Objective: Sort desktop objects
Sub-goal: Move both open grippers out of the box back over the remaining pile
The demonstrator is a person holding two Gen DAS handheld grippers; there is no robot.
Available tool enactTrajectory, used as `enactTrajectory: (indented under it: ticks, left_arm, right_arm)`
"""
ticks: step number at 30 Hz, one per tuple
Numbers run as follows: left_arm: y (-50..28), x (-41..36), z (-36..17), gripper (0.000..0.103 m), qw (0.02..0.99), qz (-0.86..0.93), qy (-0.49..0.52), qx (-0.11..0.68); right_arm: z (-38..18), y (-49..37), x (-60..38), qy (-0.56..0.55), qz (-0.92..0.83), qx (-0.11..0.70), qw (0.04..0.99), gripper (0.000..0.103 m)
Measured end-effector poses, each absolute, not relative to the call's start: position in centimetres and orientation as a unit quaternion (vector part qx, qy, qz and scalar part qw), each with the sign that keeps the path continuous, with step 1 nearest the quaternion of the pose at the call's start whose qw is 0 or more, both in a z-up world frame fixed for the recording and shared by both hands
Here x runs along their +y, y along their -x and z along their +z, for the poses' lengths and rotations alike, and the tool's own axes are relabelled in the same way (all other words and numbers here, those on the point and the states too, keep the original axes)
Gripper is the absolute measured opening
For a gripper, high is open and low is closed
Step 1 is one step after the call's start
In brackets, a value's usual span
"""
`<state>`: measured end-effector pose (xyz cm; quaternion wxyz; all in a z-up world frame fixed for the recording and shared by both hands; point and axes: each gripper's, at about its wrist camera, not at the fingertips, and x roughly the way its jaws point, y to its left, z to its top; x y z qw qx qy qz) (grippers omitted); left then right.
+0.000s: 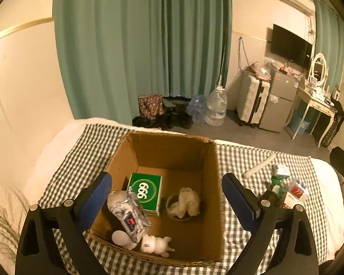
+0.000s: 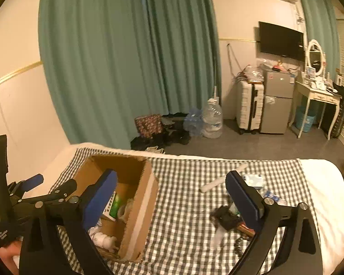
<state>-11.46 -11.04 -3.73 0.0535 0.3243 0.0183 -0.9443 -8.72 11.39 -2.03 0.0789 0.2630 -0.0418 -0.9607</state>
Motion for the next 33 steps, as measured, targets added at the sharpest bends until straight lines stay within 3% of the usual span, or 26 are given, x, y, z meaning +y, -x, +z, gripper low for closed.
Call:
enactTrajectory:
  ticks: [3,33]
  left_arm:
    - [10.9,-9.7,-3.0,0.102,0.046,-0.947,-0.317,0.013]
    - [9.7,0.3,-2.9,0.103,-0.022,-0.955,-0.295,-0.029]
  right_arm:
    - [-1.5,7.8,12.9,-0.257,-0.963,-0.048,0.065,0.103]
    - [-2.8,4.1,24.7,-0.256,-0.963,-0.084,-0.004,0.103]
